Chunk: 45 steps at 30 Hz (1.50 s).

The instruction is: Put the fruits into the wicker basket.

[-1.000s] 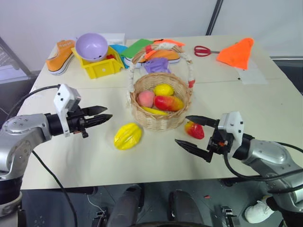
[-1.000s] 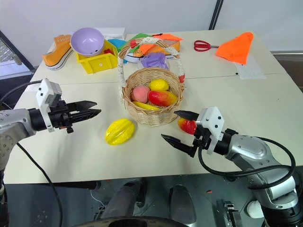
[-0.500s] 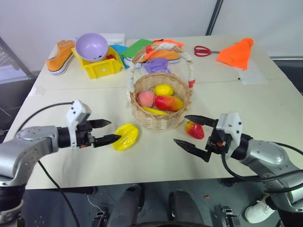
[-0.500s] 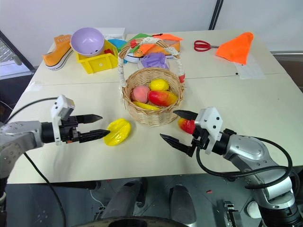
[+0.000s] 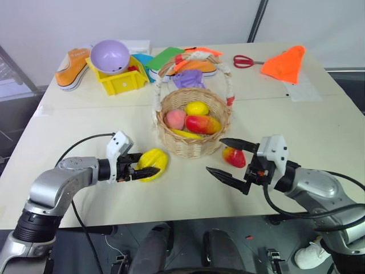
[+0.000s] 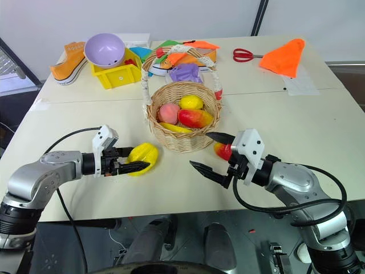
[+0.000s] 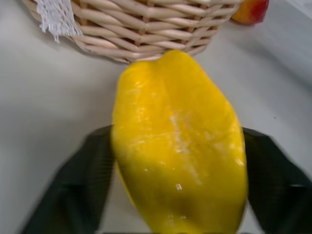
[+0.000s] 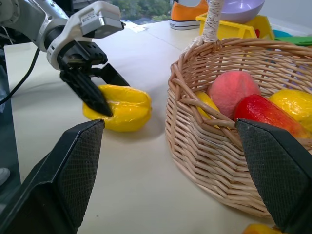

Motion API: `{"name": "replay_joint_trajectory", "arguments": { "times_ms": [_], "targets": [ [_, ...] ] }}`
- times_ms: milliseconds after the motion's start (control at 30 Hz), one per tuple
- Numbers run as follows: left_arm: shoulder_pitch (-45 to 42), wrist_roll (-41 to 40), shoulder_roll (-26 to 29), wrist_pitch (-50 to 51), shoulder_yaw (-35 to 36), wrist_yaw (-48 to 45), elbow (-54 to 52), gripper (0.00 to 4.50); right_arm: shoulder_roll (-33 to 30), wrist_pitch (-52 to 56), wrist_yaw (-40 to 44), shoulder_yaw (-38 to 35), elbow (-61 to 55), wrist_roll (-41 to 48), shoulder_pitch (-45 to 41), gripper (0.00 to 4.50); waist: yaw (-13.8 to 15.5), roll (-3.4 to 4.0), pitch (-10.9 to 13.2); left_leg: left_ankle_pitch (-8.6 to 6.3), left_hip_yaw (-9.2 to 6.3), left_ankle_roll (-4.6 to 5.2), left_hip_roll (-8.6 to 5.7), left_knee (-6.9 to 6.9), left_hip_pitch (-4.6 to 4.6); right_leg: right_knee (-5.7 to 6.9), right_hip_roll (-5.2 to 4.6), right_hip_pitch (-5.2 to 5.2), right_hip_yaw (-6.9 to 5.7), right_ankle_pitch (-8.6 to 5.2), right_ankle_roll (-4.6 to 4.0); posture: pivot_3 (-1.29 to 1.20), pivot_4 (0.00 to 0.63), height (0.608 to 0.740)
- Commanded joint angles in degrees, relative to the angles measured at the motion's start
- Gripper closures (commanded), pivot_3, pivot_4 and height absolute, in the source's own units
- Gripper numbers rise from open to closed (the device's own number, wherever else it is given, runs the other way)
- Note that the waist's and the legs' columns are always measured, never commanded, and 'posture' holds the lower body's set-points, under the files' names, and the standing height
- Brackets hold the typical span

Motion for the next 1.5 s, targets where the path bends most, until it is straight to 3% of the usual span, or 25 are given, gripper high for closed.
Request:
{"name": "replay_joint_trajectory", "arguments": {
  "times_ms": [33, 200, 333, 433, 533, 800, 867, 900, 967, 1000, 1167, 1300, 1500],
  "targets": [
    [0.1, 0.6, 1.5, -0.6, 1.4, -0.6, -0.6, 2.56, 0.2, -0.8, -0.3, -0.4, -1.6, 0.2, -0.8, 0.0, -0.1, 0.0, 0.0, 0.0, 0.0, 0.0, 0.0, 0.0, 0.0, 0.0, 0.0, 0.0, 0.0, 0.0, 0.0, 0.0, 0.15, 0.74],
    [1.1, -1.7, 3.0, -0.2, 6.5, -0.7, -0.8, 2.56, 0.2, -0.7, -0.5, -0.1, -1.6, 0.0, -1.3, 0.0, -0.3, 0.0, 0.0, 0.01, 0.0, 0.01, 0.01, 0.0, 0.01, 0.01, 0.0, 0.0, 0.0, 0.0, 0.0, 0.0, 0.15, 0.74],
    [-0.4, -9.5, 5.1, 4.3, 16.3, -1.2, -3.2, 2.56, -0.6, -0.5, -0.4, -1.2, -1.4, 0.3, -1.8, 0.0, -0.2, -0.02, 0.0, 0.0, -0.01, 0.01, 0.02, 0.0, -0.01, 0.03, 0.02, -0.03, -0.01, -0.01, -0.02, 0.0, 0.15, 0.74],
    [-6.4, -17.7, 5.1, 8.2, 20.4, 0.4, -6.1, 2.56, -1.8, -0.1, 0.2, -3.2, -0.5, 1.2, -2.7, 0.0, 0.6, -0.05, 0.0, 0.0, -0.03, 0.0, -0.01, 0.04, -0.03, 0.02, 0.01, -0.03, -0.01, -0.01, -0.02, 0.0, 0.15, 0.74],
    [-14.6, -16.9, 0.9, 7.2, 15.5, 5.3, -7.9, 2.56, -2.1, 0.9, -0.2, -5.8, 0.5, 3.1, -4.2, 0.0, 1.2, -0.05, 0.0, -0.04, -0.02, -0.06, -0.06, 0.14, -0.03, -0.01, -0.01, 0.04, -0.01, 0.01, 0.02, 0.0, 0.15, 0.74],
    [-26.5, 0.8, -10.8, -2.1, -4.4, 12.7, -2.4, 2.56, -3.5, 3.5, -0.7, -9.5, 0.8, 5.1, -4.0, 0.0, 0.9, -0.13, 0.0, 0.04, 0.0, 0.05, -0.14, 0.16, -0.12, 0.11, -0.03, 0.23, 0.0, 0.22, 0.38, 0.0, 0.15, 0.74],
    [-27.8, 4.5, -12.2, -4.6, -7.4, 12.4, 1.0, 1.6, -3.5, 3.7, -1.4, -10.1, -0.1, 4.9, -3.0, 0.0, 0.8, -0.13, 0.0, 0.04, 0.02, 0.05, -0.09, 0.15, -0.11, 0.18, 0.01, 0.18, -0.01, 0.22, 0.38, 0.0, 0.15, 0.74],
    [-28.2, 5.1, -12.6, -5.2, -7.8, 11.9, 1.8, 1.32, -3.5, 4.2, -2.0, -10.3, -0.5, 5.0, -2.4, 0.0, 0.8, -0.12, 0.0, 0.04, 0.02, 0.05, -0.08, 0.15, -0.1, 0.2, 0.02, 0.17, -0.01, 0.21, 0.37, 0.0, 0.15, 0.74],
    [-28.9, 5.3, -13.3, -6.3, -7.3, 10.8, 3.0, 0.26, -4.5, 5.8, -3.0, -9.9, -0.5, 3.4, -0.6, 0.0, 0.9, -0.13, 0.0, 0.05, 0.01, 0.05, -0.07, 0.15, -0.11, 0.21, 0.03, 0.15, -0.01, 0.21, 0.37, 0.0, 0.15, 0.74],
    [-29.0, 5.0, -13.4, -6.7, -6.7, 10.0, 3.2, 0.04, -5.0, 6.2, -3.4, -9.2, -0.2, 2.0, 0.4, 0.0, 1.0, -0.13, 0.0, 0.05, 0.01, 0.05, -0.08, 0.16, -0.11, 0.21, 0.02, 0.16, -0.01, 0.21, 0.37, 0.0, 0.15, 0.74],
    [-26.2, 2.4, -12.0, -10.2, -3.3, 3.4, 2.0, 0.04, -3.5, 5.6, -7.9, -4.6, 3.8, -5.2, 1.9, 0.0, 0.9, -0.13, 0.0, 0.05, 0.01, 0.05, -0.1, 0.21, -0.12, 0.2, 0.01, 0.16, -0.01, 0.21, 0.37, 0.0, 0.15, 0.74],
    [-19.5, 0.6, -7.6, -11.5, -2.7, -3.6, -2.4, 0.04, -1.4, 3.3, -9.9, -2.2, 8.0, -10.2, 2.5, 0.0, 0.7, -0.09, 0.0, 0.05, 0.01, 0.05, -0.08, 0.15, -0.11, 0.21, 0.0, 0.14, 0.0, 0.2, 0.35, 0.0, 0.15, 0.74],
    [-12.8, -1.5, -4.7, -10.1, -2.8, -6.7, -8.1, 0.04, 2.6, 1.6, -10.7, -0.1, 14.8, -12.9, 0.8, 0.0, 1.1, -0.09, 0.0, 0.06, -0.01, 0.04, -0.09, 0.22, -0.07, 0.19, 0.02, 0.04, 0.01, 0.19, 0.32, 0.0, 0.15, 0.74]
  ]
}}
